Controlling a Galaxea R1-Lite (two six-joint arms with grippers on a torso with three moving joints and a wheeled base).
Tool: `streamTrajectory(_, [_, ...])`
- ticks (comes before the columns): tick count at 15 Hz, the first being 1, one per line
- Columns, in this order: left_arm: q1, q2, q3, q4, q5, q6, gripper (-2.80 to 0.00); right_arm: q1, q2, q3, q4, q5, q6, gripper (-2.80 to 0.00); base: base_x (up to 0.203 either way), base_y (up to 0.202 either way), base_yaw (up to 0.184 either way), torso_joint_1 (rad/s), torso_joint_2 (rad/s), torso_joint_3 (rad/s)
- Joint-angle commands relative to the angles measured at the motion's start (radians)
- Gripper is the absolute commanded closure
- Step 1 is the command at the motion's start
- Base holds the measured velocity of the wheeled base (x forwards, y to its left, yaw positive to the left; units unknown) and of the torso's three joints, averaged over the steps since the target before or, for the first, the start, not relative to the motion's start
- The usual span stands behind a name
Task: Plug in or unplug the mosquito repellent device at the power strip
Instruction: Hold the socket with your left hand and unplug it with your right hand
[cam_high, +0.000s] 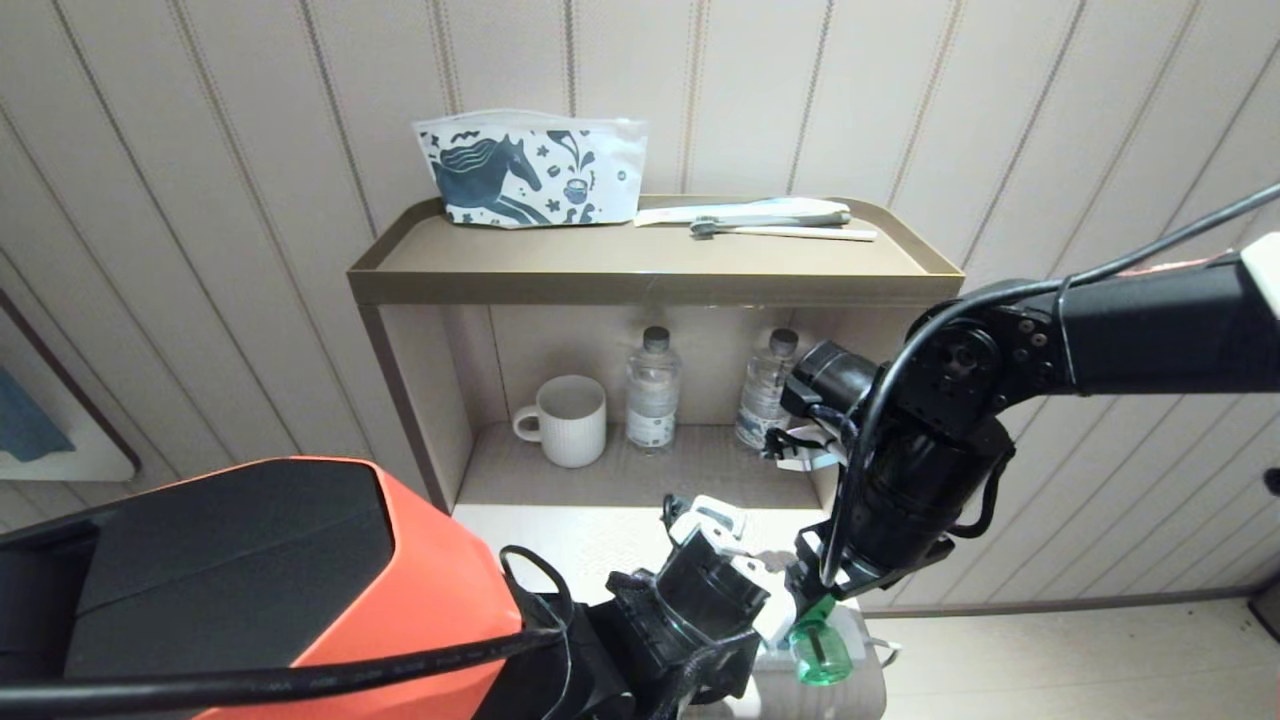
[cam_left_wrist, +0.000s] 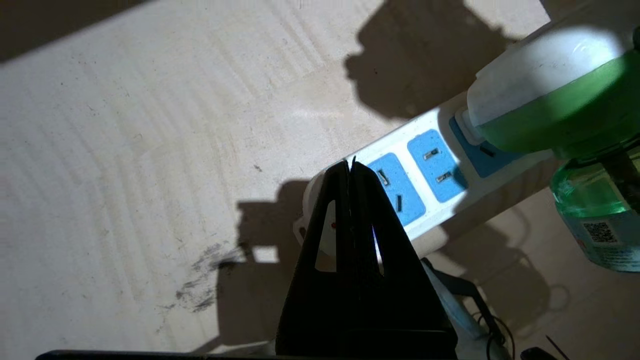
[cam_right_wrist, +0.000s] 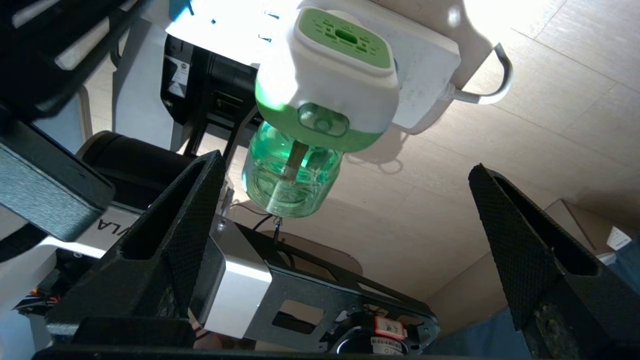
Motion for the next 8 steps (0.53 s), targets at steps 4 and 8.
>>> streamTrajectory(4, [-0.007,0.017,0.003,-0.007,0.002,-0.006,0.0,0.0,0.022,0.005,0.0,0.001,0.001,-2.8,0.0,0.0,0.0,0.0,0.0,0.0])
streamTrajectory(8, [-0.021,0.033,0.0,-0.002,0.005,-0.004,0.0,0.008,0.034,0.022,-0.033,-0.003,0.0,-2.8,0.0,0.0,0.0,0.0,0.0,0.0])
